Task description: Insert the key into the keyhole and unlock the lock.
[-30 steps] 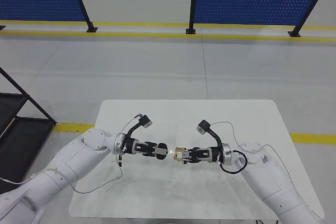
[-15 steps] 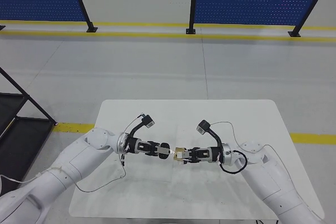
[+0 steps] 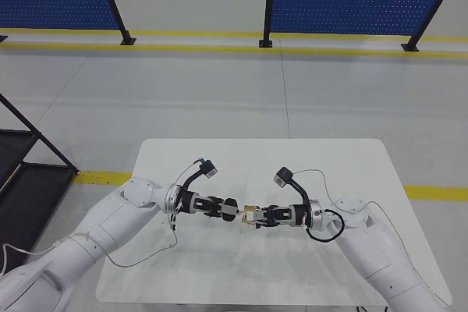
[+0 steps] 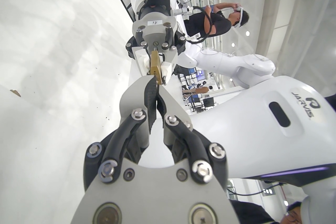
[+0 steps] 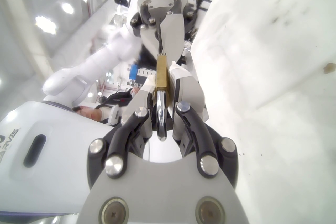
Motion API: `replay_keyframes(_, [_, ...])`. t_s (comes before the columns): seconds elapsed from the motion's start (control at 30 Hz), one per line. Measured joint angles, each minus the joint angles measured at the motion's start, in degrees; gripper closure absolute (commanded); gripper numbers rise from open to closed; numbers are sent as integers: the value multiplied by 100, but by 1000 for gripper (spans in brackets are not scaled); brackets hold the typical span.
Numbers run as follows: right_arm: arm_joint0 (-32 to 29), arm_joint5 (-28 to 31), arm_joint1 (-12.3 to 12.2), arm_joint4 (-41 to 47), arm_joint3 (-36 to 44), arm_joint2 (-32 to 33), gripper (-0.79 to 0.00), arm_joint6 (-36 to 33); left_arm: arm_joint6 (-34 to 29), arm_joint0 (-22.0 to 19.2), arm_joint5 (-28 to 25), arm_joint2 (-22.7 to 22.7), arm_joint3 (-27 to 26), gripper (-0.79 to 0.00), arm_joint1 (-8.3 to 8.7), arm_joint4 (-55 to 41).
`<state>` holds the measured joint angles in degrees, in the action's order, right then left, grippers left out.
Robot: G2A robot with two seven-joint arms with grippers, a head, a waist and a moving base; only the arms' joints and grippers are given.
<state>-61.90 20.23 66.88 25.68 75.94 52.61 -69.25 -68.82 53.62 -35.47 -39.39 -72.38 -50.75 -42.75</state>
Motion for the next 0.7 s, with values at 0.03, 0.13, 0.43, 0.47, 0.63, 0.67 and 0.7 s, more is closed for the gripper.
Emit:
replay_keyframes(0.03, [0,0,0,0,0,0,0,0,-11,5,11,-6,3,0,-8,-8])
replay_keyframes(0.13, [0,0,0,0,0,0,0,0,-62,21,62,-19,15,0,-38,-54])
replay_keyframes(0.43, [0,0,0,0,0,0,0,0,-168,12,168,-69,133,0,-138,-43])
replay_keyframes(0.47, [0,0,0,0,0,0,0,0,-156,12,156,-82,124,0,-148,-9])
replay_keyframes(0.63, [0,0,0,0,0,0,0,0,-44,43,43,-144,76,0,-170,193])
replay_keyframes(0.67, [0,0,0,0,0,0,0,0,-18,54,17,-159,53,0,-172,243])
replay_keyframes(0.7, [0,0,0,0,0,0,0,0,0,62,-1,-169,30,0,-173,287])
